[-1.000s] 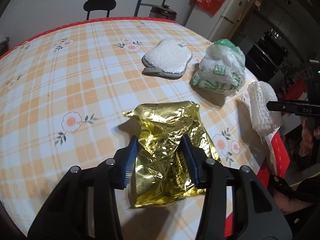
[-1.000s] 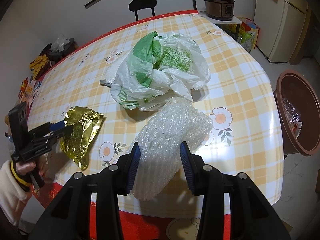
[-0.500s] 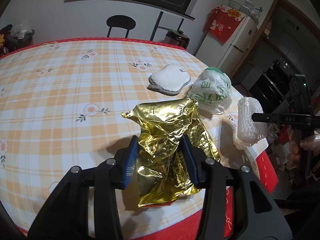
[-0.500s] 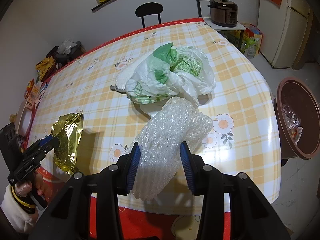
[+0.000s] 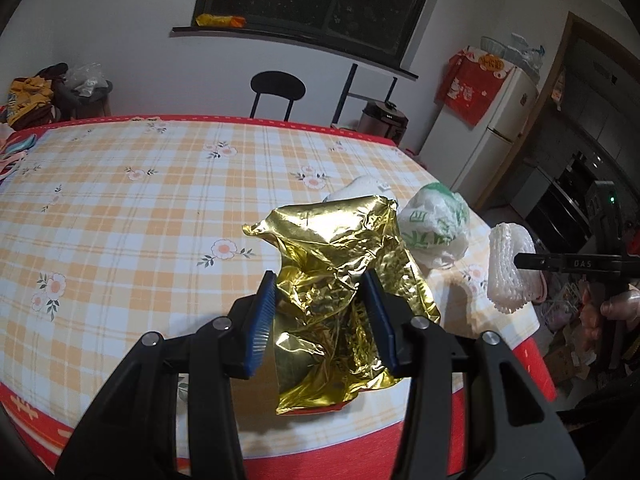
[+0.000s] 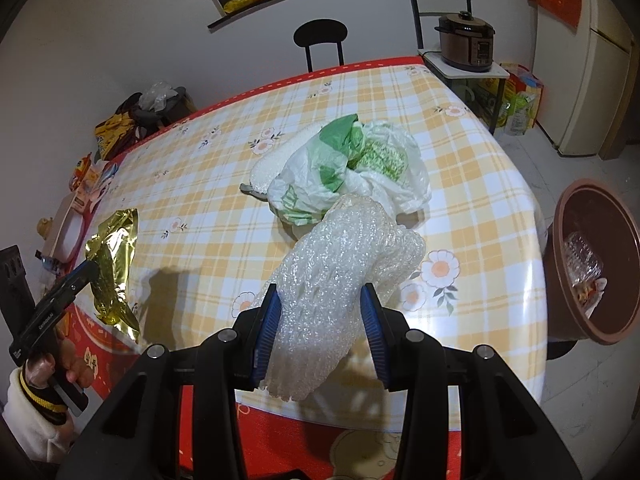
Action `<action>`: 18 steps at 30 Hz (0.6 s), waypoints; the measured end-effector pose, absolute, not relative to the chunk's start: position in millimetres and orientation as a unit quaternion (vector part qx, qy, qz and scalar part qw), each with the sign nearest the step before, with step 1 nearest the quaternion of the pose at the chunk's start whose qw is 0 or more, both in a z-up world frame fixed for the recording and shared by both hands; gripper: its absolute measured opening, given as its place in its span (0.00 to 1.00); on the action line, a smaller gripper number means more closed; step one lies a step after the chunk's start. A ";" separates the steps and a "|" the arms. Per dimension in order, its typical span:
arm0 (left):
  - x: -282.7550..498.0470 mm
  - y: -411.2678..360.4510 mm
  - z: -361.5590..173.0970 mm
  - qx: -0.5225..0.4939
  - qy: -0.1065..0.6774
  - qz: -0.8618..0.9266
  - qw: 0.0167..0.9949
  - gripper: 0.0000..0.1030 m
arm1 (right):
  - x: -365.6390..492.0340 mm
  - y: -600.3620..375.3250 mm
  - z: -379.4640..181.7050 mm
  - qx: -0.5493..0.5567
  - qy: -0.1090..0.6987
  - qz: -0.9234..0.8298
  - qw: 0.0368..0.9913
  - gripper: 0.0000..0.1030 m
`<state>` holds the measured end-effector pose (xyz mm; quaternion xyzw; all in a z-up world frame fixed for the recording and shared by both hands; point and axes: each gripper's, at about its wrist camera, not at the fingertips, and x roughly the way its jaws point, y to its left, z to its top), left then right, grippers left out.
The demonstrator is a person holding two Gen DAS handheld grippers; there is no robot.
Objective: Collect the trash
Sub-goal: 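Carry the bubble wrap over the brown bin with the right tool while the left tool holds the foil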
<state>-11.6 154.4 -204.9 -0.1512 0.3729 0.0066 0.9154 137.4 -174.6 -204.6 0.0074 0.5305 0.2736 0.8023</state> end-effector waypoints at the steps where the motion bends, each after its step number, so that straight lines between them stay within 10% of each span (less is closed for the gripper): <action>1: -11.5 151.1 -202.1 -0.155 0.370 0.008 0.916 0.45 | 139.5 -178.3 -201.6 0.008 0.528 0.276 0.803 0.40; 18: 45.8 29.0 -152.7 -0.127 0.335 -0.022 0.933 0.45 | 191.2 -321.8 -167.9 0.064 0.482 0.241 0.840 0.40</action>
